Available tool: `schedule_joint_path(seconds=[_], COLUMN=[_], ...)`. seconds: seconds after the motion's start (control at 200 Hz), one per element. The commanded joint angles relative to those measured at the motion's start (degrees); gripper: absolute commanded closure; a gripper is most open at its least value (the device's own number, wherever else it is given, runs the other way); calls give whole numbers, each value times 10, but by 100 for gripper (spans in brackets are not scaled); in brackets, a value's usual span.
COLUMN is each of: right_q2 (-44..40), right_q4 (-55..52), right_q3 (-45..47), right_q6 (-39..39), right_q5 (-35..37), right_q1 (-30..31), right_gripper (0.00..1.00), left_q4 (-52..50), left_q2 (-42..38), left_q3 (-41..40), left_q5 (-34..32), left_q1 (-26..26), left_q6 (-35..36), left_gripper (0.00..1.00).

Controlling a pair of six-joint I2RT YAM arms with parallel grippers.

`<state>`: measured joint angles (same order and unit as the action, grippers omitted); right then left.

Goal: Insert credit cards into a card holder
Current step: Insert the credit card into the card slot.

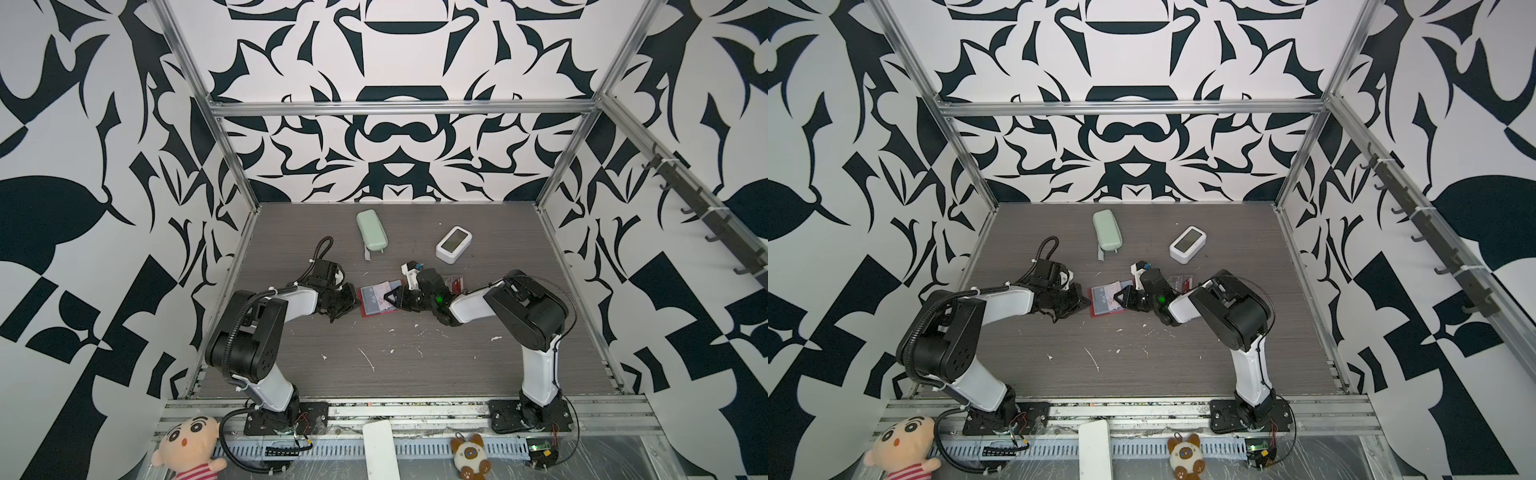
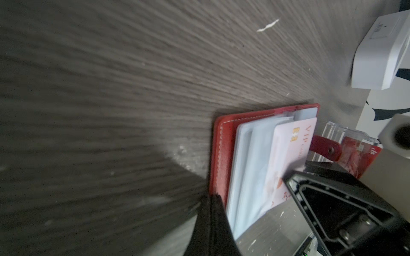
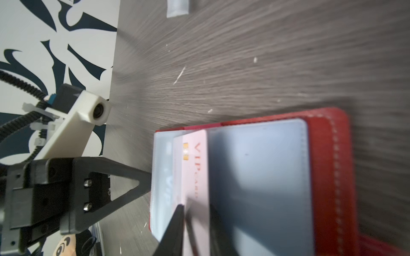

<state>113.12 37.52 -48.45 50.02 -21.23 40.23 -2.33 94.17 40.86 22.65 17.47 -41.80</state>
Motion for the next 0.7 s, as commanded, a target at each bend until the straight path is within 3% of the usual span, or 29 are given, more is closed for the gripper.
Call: schedule_joint_path(seconds=[0.0,0.365,0.695], right_q2=[-20,-50,-63], right_q4=[-83,-283,-379], right_q3=[-14,-83,-122], right_q6=[-31,-101,-131], right_q5=[30,122,180], right_q1=[11,37,51], right_gripper=[69,51,36], left_q4=[-26,-26,-27], left_q2=[20,25,31], left_q3=[-21,-19,-17], left_q5=[-11,-10,-10], left_q1=[0,0,1], left_q6=[0,6,9], left_gripper=[100,100,100])
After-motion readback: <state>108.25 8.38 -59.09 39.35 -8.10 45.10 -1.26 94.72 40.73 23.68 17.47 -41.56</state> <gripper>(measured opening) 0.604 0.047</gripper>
